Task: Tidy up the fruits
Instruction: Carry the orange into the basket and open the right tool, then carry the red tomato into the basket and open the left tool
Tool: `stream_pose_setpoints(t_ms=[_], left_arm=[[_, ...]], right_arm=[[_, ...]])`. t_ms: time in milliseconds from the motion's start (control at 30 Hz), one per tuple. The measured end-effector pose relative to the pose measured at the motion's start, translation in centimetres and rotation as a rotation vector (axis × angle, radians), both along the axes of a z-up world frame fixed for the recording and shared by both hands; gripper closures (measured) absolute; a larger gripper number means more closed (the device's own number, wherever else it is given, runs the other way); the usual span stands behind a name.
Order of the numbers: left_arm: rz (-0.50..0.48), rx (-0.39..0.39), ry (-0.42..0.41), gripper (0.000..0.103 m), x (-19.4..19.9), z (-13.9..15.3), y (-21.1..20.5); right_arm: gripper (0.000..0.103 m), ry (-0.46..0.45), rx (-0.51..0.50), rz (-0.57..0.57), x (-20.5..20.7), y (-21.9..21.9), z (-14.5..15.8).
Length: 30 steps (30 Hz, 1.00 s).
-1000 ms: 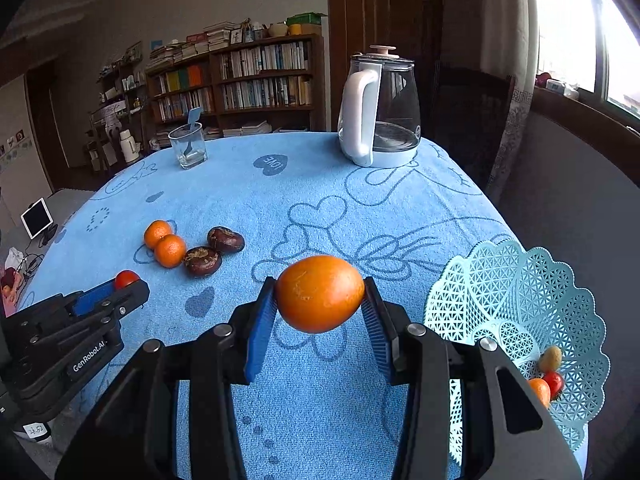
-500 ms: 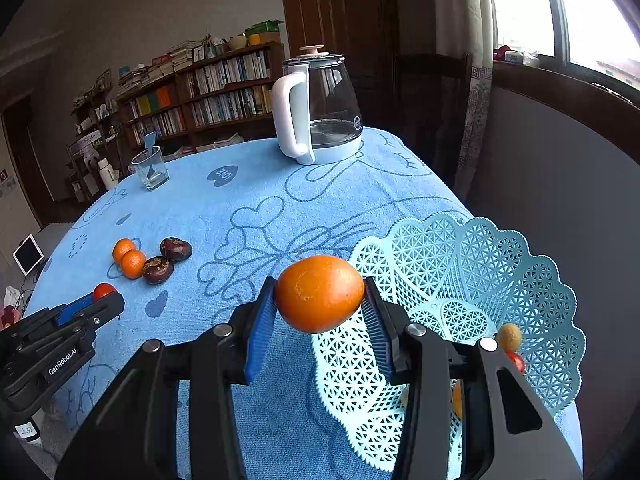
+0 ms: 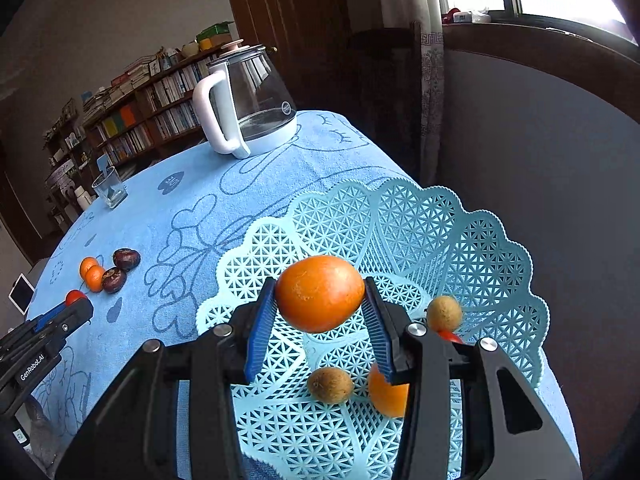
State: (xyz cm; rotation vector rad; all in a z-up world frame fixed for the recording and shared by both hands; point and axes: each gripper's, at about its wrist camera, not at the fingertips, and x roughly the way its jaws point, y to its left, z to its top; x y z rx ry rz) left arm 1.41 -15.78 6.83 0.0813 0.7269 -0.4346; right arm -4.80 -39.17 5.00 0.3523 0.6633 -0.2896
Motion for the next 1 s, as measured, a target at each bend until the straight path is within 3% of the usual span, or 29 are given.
stream_pose_setpoints(t_ms=[133,533,1000], left_arm=[[-0.028,0.005,-0.001,0.076,-0.4,0.1,-1.3],[-0.162,0.021,-0.004,0.076,-2.2,0.5,-6.5],[-0.284,-0.024,0.047,0.074,-2.7,0.1,-11.1]], right_arm=[[0.040,-0.018,0.016,-0.031,-0.5,-1.0,0.0],[0.040,-0.033,0.026,-0.061,-1.2,-2.3,0.0],[0.039,-0.043,0.022,-0.101,-1.8,-3.3,0.1]])
